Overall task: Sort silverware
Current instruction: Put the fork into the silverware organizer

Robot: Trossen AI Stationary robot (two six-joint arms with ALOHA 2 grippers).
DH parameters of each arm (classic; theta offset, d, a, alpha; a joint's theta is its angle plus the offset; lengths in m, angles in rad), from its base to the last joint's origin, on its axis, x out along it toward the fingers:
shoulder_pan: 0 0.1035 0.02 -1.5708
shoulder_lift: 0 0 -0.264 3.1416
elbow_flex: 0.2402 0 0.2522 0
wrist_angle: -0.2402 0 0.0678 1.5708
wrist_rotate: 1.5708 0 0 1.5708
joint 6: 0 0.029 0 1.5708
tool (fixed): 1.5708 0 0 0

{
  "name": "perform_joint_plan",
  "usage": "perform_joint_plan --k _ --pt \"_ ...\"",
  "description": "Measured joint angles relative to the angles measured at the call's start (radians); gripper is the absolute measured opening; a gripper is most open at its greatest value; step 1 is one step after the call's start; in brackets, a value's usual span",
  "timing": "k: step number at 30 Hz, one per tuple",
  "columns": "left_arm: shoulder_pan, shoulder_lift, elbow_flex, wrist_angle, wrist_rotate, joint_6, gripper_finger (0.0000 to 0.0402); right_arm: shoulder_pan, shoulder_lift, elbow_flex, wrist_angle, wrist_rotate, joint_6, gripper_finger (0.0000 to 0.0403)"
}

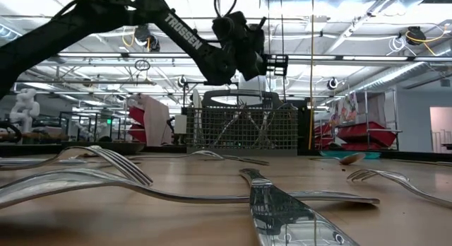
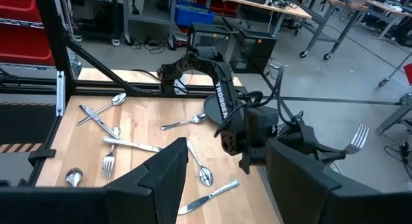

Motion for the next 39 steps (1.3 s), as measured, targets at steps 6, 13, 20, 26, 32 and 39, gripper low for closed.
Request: perform_joint_plan --k 6,13,20,26,32,39 --pt "0.028 0.005 0.001 0.044 0.001 0.023 0.0000 0.000 0.000 0.000 0.000 -0.025 0.001 0.0196" --pt "0.026 0.034 0.001 0.013 0.029 0.003 0.0000 0.000 0.000 0.000 0.000 -0.025 -0.032 0.0196" --pt "0.009 0.073 0.000 -0.031 0.011 -0.006 0.0000 0.000 0.000 0.000 0.000 -0.029 -0.038 0.0196" --pt "0.004 0.075 0.000 -0.164 -0.008 -0.133 0.0000 0.000 0.000 0.000 0.000 -0.050 -0.038 0.0196" --pt "0.004 0.075 0.000 -0.173 -0.027 -0.136 0.0000 0.000 0.000 0.000 0.000 -0.067 -0.047 0.0196" --pt "-0.003 0.075 0.000 -0.190 -0.033 -0.136 0.0030 0.000 0.000 0.000 0.000 -0.076 -0.049 0.0196"
